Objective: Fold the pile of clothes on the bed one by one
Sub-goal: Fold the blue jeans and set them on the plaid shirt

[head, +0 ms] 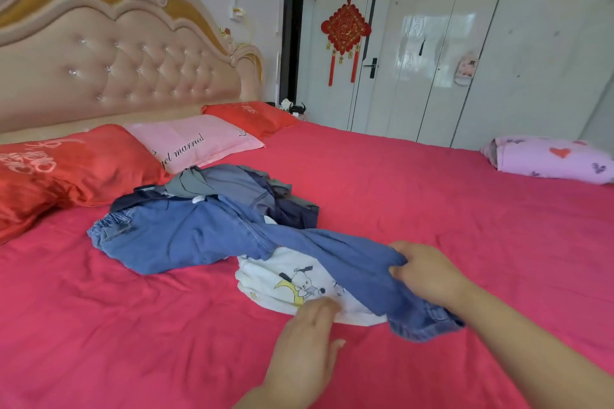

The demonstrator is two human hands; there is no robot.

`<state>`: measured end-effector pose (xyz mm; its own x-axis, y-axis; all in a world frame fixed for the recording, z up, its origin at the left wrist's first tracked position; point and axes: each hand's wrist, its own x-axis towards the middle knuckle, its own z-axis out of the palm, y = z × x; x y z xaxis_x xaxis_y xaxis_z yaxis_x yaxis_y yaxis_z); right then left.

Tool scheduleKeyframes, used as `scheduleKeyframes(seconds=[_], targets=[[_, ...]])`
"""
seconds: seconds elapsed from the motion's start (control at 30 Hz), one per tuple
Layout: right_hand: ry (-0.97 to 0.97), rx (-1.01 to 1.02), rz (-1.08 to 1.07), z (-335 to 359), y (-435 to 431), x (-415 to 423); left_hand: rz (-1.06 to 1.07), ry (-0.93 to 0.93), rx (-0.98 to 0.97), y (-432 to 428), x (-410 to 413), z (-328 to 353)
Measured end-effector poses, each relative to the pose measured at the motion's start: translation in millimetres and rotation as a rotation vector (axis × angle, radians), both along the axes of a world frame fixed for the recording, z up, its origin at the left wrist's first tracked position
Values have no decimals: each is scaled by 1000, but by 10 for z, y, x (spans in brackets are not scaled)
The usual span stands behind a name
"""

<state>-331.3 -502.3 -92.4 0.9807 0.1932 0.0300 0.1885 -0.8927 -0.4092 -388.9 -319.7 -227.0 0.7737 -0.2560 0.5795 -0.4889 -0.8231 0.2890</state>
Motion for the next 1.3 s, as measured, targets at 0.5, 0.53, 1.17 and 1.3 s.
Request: scheduleKeyframes(seconds=[0.5, 0.53, 1.17, 1.3], targets=[[-37, 73, -448, -675, -1872, -725, 570, 481, 414, 650, 357, 267], [-27, 70, -465, -778, -1861, -718, 566, 498, 444, 654, 387, 208], [-191, -9, -163, -1144, -1088, -184, 300, 239, -72, 180, 649, 471], [-199, 169, 163, -888, -387, -186, 98, 153, -200, -352, 499, 858]])
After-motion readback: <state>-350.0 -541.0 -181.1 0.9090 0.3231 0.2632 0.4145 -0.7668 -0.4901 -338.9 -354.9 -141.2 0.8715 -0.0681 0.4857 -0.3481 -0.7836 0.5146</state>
